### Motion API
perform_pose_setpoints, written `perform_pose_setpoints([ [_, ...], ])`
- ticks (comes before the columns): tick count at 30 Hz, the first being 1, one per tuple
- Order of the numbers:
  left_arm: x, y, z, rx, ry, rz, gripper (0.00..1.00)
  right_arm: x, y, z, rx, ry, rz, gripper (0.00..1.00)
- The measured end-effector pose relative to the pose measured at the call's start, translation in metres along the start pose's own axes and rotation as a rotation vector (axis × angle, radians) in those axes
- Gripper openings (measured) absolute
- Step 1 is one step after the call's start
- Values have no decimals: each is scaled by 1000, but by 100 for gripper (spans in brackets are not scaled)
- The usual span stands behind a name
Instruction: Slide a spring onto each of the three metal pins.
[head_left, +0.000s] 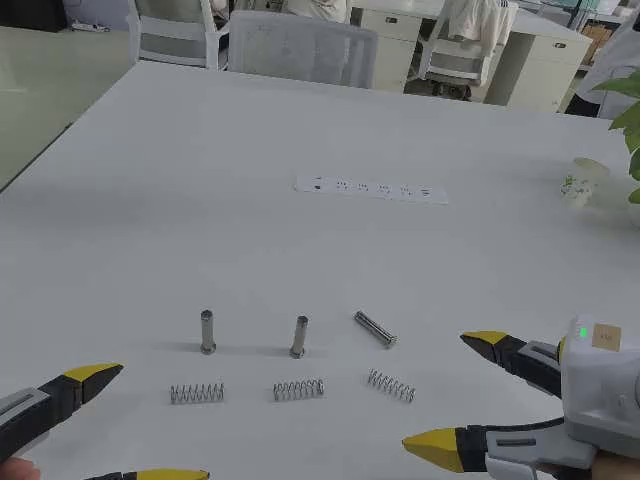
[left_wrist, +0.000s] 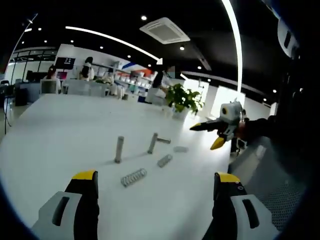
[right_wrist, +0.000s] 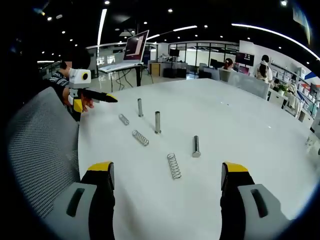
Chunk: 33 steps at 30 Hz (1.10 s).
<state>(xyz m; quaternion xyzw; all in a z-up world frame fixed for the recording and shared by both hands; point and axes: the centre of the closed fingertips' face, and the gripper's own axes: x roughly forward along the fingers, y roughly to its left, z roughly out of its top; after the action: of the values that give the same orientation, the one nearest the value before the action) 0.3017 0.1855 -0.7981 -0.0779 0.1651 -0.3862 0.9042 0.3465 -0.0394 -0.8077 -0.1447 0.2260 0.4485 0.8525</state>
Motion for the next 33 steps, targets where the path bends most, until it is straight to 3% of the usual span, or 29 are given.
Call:
perform_pose_setpoints([
  [33, 1, 1, -3, -4, 4, 2, 92, 0, 0, -3, 3, 10, 1, 86],
])
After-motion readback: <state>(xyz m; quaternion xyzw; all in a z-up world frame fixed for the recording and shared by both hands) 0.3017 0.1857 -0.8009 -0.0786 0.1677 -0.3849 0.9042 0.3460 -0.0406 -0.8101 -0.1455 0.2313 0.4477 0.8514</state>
